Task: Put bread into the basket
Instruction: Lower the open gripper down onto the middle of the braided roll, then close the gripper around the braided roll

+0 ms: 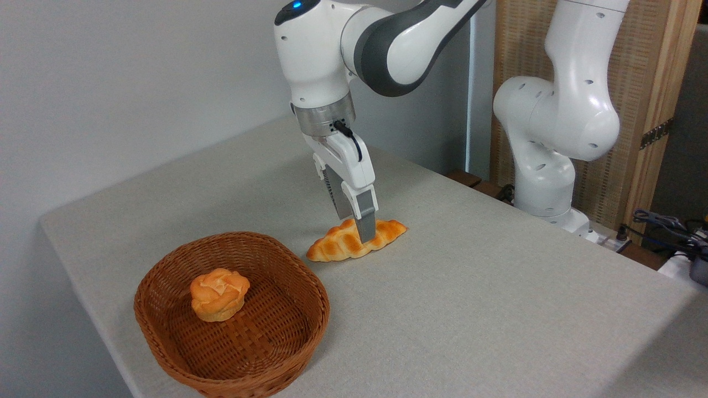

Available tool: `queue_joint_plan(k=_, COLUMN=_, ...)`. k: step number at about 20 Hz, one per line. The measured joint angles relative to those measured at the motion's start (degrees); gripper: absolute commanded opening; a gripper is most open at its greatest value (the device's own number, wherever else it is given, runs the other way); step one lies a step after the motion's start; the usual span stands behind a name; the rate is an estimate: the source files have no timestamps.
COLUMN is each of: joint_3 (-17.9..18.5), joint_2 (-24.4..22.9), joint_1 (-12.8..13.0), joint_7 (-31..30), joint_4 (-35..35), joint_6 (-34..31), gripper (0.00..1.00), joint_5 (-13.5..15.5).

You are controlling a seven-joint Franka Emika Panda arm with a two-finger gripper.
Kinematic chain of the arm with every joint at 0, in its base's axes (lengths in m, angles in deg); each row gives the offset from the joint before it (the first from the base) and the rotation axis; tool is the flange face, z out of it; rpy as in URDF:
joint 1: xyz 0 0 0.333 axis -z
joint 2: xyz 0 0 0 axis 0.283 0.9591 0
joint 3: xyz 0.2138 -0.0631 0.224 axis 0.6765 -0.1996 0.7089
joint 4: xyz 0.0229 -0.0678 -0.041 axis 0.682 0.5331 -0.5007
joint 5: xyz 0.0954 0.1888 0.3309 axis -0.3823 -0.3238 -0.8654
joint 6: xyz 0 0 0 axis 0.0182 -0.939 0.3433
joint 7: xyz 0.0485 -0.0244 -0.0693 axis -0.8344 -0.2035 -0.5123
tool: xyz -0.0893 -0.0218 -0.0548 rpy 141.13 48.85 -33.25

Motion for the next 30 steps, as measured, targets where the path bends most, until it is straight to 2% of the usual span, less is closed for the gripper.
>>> queue_joint_plan(k=5, joint_3=0.0, joint_2=0.99, joint_1=0.03, joint_7=0.02, joint_4=1.83, joint_6=3.55, gripper=0.98, joint_5=0.0)
queue_joint_plan(k=6, joint_3=0.0, joint_2=1.25, joint_1=0.06, joint_7=0.02, joint_4=1.91, joint_6=3.86, gripper=0.82, joint_5=0.0)
queue_joint_plan(k=8, joint_3=0.0, joint_2=1.65, joint_1=0.12, joint_7=0.03, joint_4=1.92, joint_6=4.44, gripper=0.65, joint_5=0.0)
queue_joint_plan(k=11, joint_3=0.0, joint_2=1.77, joint_1=0.21, joint_7=0.61, joint_4=1.92, joint_6=4.58, gripper=0.54, joint_5=0.0)
queue_joint_plan(k=15, joint_3=0.0, joint_2=2.16, joint_1=0.21, joint_7=2.03, joint_4=1.93, joint_6=4.58, gripper=0.51, joint_5=0.0)
queue_joint_plan(k=30, joint_3=0.0, joint_2=2.7, joint_1=0.55, joint_7=2.09, joint_4=1.51, joint_6=4.68, gripper=0.52, joint_5=0.0)
